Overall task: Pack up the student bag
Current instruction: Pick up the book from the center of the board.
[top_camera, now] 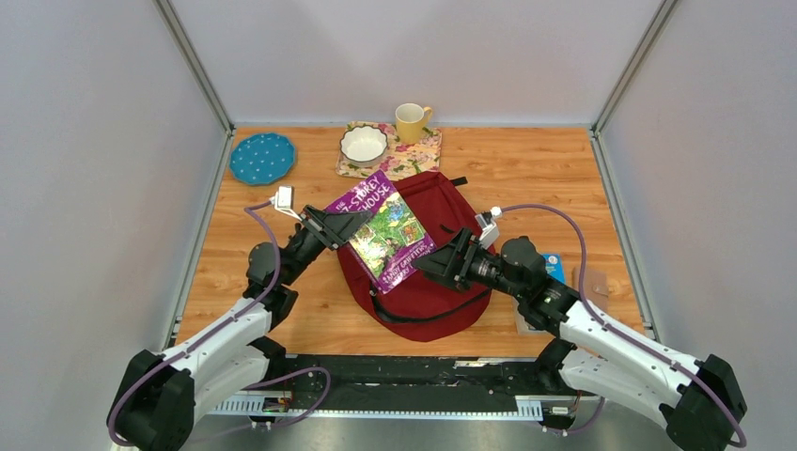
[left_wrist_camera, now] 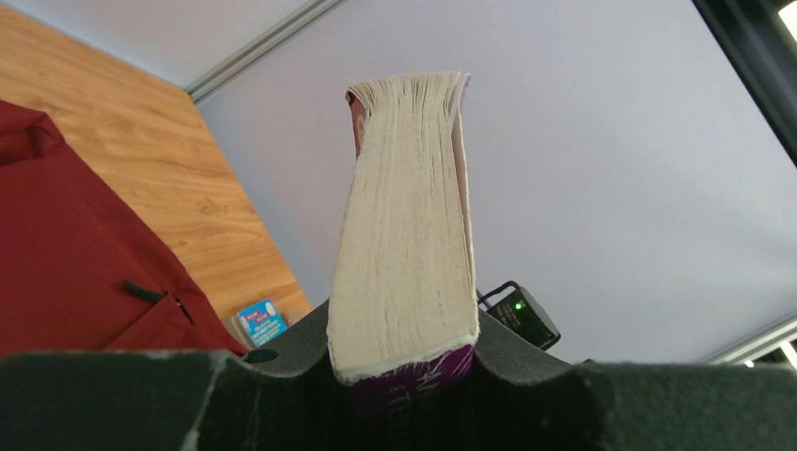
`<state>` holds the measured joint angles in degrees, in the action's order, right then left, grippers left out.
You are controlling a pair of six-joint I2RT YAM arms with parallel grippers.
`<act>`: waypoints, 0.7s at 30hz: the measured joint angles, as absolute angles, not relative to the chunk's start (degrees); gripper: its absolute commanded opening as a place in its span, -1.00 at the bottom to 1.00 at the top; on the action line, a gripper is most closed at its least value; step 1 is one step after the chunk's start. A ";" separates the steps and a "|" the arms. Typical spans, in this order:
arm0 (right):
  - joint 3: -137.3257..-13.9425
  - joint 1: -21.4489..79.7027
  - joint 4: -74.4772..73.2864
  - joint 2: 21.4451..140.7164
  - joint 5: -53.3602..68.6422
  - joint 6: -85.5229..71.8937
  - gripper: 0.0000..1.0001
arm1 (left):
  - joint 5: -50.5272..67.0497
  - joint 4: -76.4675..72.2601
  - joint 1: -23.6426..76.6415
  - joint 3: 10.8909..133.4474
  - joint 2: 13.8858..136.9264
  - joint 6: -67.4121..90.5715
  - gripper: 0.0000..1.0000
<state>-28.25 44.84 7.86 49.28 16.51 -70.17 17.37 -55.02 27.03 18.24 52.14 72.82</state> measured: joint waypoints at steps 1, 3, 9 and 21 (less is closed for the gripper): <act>-28.25 44.84 8.97 50.17 16.53 -70.61 0.64 | 17.39 -57.34 27.03 18.24 52.62 73.36 -1.00; -28.23 44.84 11.60 51.72 16.64 -71.53 0.64 | 17.34 -59.33 26.98 18.22 53.71 73.80 -1.00; -26.81 44.86 24.14 55.90 17.06 -74.67 0.58 | 17.52 -66.06 27.00 18.13 58.13 77.52 -1.00; -26.28 45.28 31.66 54.96 16.43 -73.49 -1.00 | 18.06 -68.42 27.35 17.17 59.37 80.53 -0.17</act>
<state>-26.28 45.28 31.66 54.96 16.43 -73.49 18.06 -68.42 27.35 17.17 59.37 80.53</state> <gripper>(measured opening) 0.288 0.364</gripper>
